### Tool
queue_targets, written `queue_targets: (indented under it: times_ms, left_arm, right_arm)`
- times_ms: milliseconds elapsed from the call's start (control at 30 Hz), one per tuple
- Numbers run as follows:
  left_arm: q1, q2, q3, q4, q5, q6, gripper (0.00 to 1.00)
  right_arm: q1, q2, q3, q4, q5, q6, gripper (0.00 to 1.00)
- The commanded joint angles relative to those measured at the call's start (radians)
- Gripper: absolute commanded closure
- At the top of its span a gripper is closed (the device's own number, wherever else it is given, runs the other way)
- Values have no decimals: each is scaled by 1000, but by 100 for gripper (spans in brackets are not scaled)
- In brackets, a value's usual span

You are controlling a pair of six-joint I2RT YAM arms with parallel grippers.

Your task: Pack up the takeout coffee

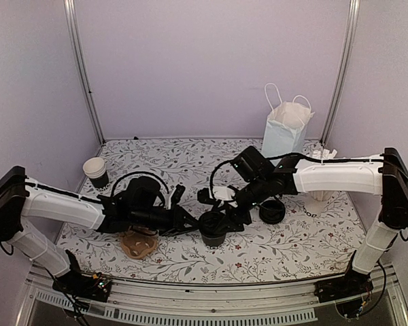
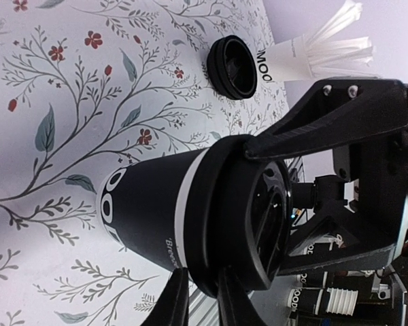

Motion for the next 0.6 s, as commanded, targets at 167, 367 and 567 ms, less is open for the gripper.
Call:
queue_targets:
  times_ms: [167, 367, 567]
  left_arm:
    - [1, 136, 9, -328, -128, 88, 78]
    - [-6, 7, 161, -402, -251, 205, 65]
    - [-11, -62, 237, -344, -271, 265, 54]
  right_arm:
    - [35, 81, -79, -28, 12, -19, 41]
    - [5, 30, -35, -45, -27, 7, 36]
    - [-14, -7, -3, -60, -51, 25, 28]
